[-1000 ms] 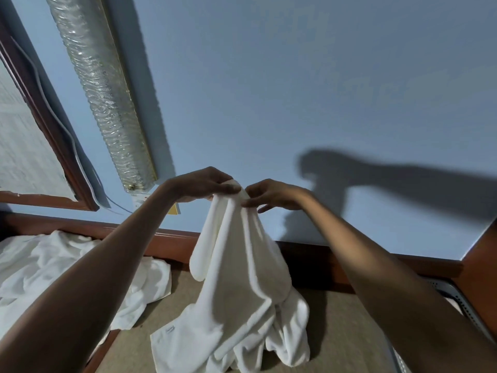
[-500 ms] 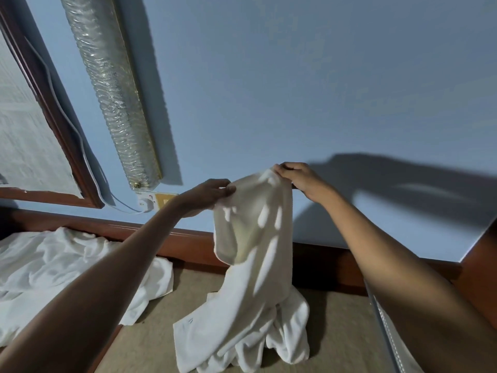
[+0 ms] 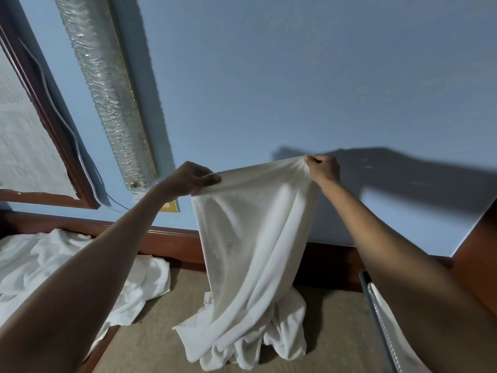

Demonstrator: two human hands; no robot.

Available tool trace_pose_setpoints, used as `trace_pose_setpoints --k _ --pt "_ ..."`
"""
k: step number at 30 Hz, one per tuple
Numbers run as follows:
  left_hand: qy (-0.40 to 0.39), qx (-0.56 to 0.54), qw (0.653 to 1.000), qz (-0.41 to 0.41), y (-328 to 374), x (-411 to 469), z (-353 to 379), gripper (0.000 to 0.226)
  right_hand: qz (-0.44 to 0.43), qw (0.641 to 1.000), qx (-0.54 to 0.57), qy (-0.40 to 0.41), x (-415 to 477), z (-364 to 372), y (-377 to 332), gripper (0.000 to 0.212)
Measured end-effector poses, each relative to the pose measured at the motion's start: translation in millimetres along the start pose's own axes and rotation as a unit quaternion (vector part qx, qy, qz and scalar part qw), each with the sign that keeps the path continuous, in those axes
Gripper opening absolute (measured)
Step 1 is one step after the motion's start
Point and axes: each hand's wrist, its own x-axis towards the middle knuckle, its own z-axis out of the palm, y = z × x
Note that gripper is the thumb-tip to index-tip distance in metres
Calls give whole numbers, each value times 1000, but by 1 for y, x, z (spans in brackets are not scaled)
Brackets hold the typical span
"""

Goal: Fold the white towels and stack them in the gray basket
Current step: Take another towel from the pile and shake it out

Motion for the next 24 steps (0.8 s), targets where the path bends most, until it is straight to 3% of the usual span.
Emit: trace_pose_setpoints --k 3,7,12,20,24 --pt "94 -35 995 -12 -11 1 -13 19 -23 1000 1 -11 -1 -5 2 41" --pt "201 -27 979 -23 -23 10 -33 21 -128 992 5 -16 -8 -1 -9 49" --pt "224 -31 973 -46 -19 17 -40 21 -165 986 -6 7 -10 4 -30 56" --pt "221 -66 972 -50 3 20 -39 21 -110 993 -20 36 9 9 -21 43" --pt "274 -162 946 -67 7 27 -47 21 -139 990 -15 -32 9 4 -10 44"
